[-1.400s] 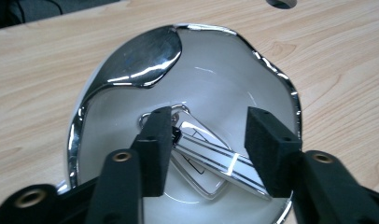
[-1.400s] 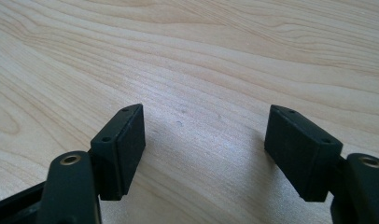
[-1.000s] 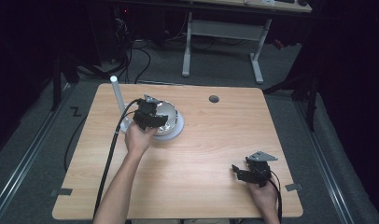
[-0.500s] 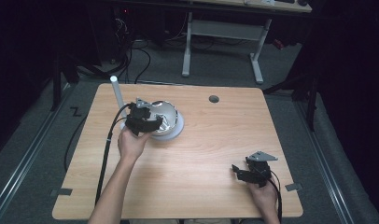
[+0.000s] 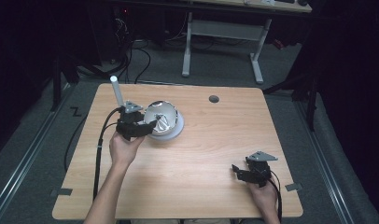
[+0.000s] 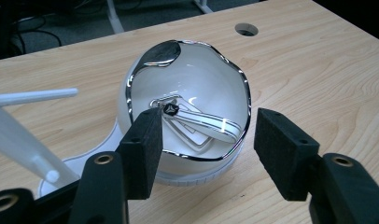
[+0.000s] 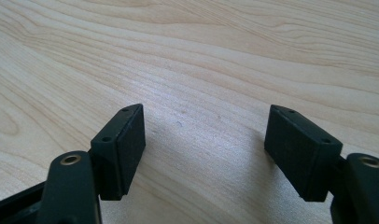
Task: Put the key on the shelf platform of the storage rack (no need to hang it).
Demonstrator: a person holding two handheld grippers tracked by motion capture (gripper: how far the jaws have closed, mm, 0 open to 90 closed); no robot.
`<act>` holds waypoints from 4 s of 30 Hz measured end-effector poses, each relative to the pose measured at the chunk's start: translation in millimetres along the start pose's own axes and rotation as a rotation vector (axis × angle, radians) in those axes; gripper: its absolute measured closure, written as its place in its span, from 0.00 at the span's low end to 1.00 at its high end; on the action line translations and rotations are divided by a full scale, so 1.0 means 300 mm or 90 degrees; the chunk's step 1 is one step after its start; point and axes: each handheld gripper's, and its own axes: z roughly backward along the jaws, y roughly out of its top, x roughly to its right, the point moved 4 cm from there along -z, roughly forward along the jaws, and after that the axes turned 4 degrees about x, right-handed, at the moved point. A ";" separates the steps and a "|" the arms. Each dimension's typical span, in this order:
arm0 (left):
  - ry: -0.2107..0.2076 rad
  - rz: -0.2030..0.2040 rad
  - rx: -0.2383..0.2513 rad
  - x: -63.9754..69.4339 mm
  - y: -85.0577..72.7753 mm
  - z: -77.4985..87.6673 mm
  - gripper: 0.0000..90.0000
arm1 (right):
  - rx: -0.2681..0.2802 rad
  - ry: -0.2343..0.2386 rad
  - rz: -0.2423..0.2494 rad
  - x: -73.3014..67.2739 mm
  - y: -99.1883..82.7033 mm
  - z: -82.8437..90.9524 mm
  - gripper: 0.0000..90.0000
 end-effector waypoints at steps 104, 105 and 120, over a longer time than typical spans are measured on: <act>-0.043 0.045 -0.019 0.112 -0.375 0.063 0.48 | -0.001 0.003 0.002 -0.001 0.000 0.001 0.33; -0.042 0.047 -0.021 0.116 -0.383 0.058 0.48 | -0.001 0.003 0.002 -0.001 0.000 0.001 0.33; -0.020 0.025 -0.052 0.135 -0.453 0.014 0.47 | -0.001 0.003 0.003 -0.001 0.000 0.001 0.33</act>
